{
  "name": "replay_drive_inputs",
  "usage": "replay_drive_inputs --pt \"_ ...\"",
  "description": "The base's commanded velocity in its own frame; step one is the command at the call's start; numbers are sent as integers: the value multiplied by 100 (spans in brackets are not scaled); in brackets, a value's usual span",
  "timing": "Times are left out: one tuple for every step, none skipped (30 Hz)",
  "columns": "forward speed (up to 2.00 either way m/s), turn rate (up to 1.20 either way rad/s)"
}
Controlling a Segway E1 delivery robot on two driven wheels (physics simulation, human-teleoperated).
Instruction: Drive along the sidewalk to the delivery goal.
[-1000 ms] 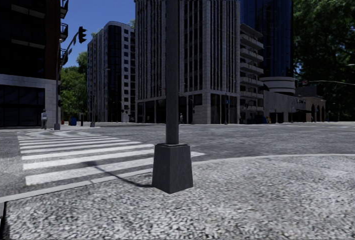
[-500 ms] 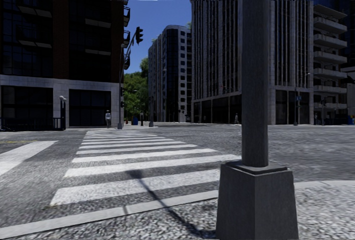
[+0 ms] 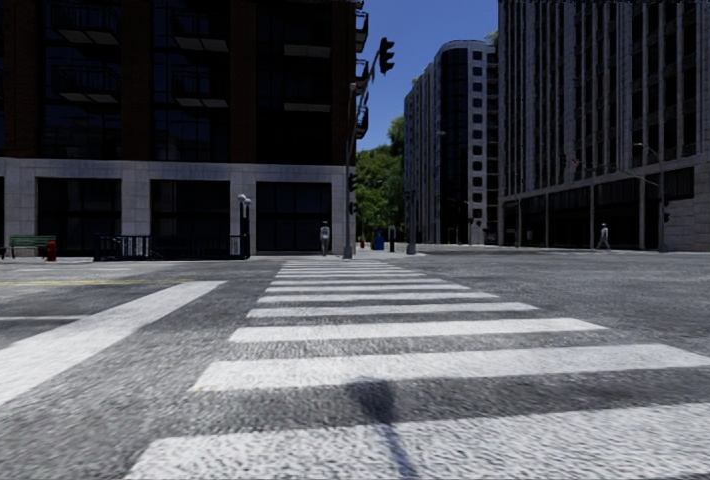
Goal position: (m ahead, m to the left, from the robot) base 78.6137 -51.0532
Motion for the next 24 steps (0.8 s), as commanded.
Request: replay_drive_inputs --pt "200 0" --pt "200 0" --pt "200 0" --pt "200 0" --pt "200 0" --pt "185 0" --pt "163 0" --pt "163 0" --pt "156 0" --pt "154 0" --pt "153 0" --pt "152 0" --pt "152 0" --pt "146 0" --pt "139 0" --pt "136 0" --pt "134 0" --pt "132 0" --pt "132 0" --pt "129 0" --pt "127 0" --pt "127 0" --pt "126 0" --pt "126 0"
